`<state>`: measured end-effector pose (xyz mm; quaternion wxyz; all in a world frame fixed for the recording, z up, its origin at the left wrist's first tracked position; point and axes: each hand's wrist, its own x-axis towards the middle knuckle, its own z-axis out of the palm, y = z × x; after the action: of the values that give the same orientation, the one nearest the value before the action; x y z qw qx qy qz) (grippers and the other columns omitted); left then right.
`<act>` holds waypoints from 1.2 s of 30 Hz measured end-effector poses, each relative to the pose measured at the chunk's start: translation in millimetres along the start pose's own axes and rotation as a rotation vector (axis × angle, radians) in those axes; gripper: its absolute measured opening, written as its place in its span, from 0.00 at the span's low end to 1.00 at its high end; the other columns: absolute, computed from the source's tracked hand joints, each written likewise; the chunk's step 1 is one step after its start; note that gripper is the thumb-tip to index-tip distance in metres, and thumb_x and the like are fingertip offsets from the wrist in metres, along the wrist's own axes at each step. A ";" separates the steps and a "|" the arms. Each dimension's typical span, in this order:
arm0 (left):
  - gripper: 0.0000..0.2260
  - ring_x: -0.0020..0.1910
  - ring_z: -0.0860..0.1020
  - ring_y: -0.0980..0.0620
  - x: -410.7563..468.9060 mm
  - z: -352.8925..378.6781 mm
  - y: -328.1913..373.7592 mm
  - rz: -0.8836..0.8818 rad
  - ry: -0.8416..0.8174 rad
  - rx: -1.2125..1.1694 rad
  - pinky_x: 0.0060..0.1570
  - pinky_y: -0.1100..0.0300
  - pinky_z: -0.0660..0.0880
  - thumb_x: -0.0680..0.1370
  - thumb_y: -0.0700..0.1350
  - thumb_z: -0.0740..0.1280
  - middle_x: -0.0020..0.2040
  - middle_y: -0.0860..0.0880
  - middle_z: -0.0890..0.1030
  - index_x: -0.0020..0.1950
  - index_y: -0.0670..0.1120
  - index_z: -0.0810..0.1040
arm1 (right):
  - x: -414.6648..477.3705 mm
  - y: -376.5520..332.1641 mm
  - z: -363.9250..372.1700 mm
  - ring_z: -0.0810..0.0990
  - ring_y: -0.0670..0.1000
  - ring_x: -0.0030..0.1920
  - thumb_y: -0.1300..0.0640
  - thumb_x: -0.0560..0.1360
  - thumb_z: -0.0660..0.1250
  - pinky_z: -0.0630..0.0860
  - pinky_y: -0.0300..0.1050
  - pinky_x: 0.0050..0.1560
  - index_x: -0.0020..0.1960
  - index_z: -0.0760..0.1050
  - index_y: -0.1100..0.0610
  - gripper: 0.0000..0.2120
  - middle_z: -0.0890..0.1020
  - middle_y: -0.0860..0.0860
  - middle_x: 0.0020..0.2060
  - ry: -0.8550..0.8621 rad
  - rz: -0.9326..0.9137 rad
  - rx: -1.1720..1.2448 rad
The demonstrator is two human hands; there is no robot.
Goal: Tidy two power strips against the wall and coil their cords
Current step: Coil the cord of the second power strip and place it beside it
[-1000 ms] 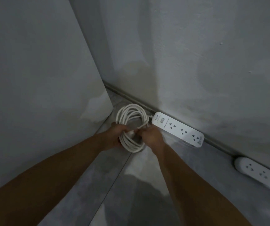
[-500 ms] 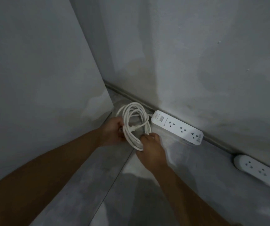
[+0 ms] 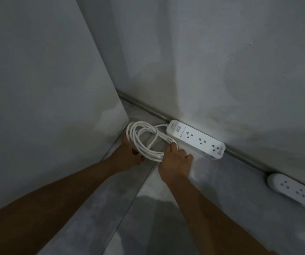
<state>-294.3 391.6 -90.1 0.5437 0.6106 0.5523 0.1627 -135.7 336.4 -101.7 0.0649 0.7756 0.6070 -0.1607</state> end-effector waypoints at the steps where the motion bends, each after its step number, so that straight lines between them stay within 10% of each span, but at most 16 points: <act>1: 0.39 0.32 0.78 0.65 -4.5 -0.5 3.8 -0.014 -0.010 0.017 0.30 0.71 0.75 0.71 0.32 0.72 0.43 0.53 0.77 0.67 0.56 0.50 | 1.2 -1.9 -0.5 0.73 0.57 0.53 0.55 0.71 0.63 0.65 0.54 0.51 0.64 0.68 0.56 0.22 0.69 0.52 0.60 -0.015 0.015 0.009; 7: 0.29 0.19 0.68 0.60 -35.0 -14.9 21.1 -0.509 -0.154 -0.067 0.19 0.69 0.62 0.72 0.46 0.74 0.34 0.49 0.76 0.64 0.52 0.59 | 5.3 -7.1 -4.3 0.73 0.57 0.54 0.52 0.72 0.64 0.65 0.55 0.51 0.67 0.66 0.55 0.24 0.67 0.51 0.63 -0.073 0.053 0.009; 11: 0.41 0.24 0.68 0.57 -44.0 -22.1 16.2 -0.673 -0.125 -0.198 0.21 0.68 0.61 0.73 0.45 0.73 0.38 0.45 0.75 0.76 0.47 0.49 | 5.8 -10.6 -3.3 0.71 0.57 0.56 0.54 0.73 0.62 0.64 0.54 0.52 0.68 0.66 0.55 0.23 0.67 0.52 0.64 -0.062 0.068 0.015; 15: 0.35 0.26 0.72 0.51 -34.0 6.5 29.5 -0.574 0.139 -0.193 0.23 0.66 0.69 0.75 0.35 0.67 0.39 0.42 0.77 0.74 0.43 0.49 | 0.5 -9.0 -4.3 0.68 0.60 0.62 0.54 0.73 0.63 0.61 0.64 0.62 0.72 0.60 0.56 0.29 0.67 0.54 0.65 -0.089 0.016 -0.085; 18: 0.31 0.54 0.77 0.40 -22.6 23.0 35.3 -0.603 0.411 -0.250 0.55 0.50 0.76 0.75 0.36 0.65 0.65 0.38 0.71 0.74 0.44 0.54 | -11.0 0.8 -3.3 0.65 0.63 0.66 0.55 0.70 0.65 0.47 0.72 0.68 0.74 0.56 0.58 0.35 0.67 0.56 0.66 -0.041 -0.059 -0.056; 21: 0.33 0.69 0.65 0.39 -29.4 33.4 39.7 -0.312 0.559 0.264 0.69 0.46 0.63 0.71 0.41 0.68 0.73 0.41 0.61 0.73 0.45 0.58 | -31.7 11.8 4.4 0.62 0.64 0.71 0.59 0.66 0.66 0.48 0.69 0.72 0.74 0.62 0.60 0.36 0.67 0.59 0.71 0.082 -0.155 0.031; 25: 0.30 0.72 0.63 0.36 -25.5 23.7 18.2 0.296 0.340 1.015 0.69 0.39 0.61 0.73 0.52 0.64 0.74 0.37 0.63 0.72 0.42 0.66 | -49.7 14.0 18.7 0.52 0.63 0.76 0.51 0.73 0.62 0.49 0.67 0.73 0.78 0.54 0.58 0.36 0.56 0.58 0.77 0.119 -0.182 0.093; 32: 0.42 0.77 0.52 0.37 -2.8 4.8 1.2 0.118 -0.047 1.137 0.72 0.43 0.60 0.74 0.67 0.33 0.77 0.37 0.53 0.77 0.41 0.54 | -44.0 20.0 12.8 0.37 0.60 0.76 0.44 0.79 0.53 0.40 0.63 0.74 0.78 0.36 0.56 0.37 0.40 0.55 0.78 -0.049 -0.241 0.024; 36: 0.32 0.75 0.61 0.40 -12.5 10.4 14.3 0.117 0.077 1.142 0.69 0.37 0.61 0.78 0.61 0.52 0.75 0.40 0.62 0.75 0.42 0.61 | -42.6 30.3 -3.6 0.38 0.57 0.77 0.41 0.81 0.46 0.38 0.57 0.75 0.78 0.40 0.55 0.33 0.40 0.53 0.78 -0.082 -0.248 0.121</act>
<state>-283.1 378.8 -76.8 0.0974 0.8307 0.5372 -0.1096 -115.0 290.6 -87.2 0.0224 0.6899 0.6841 -0.2356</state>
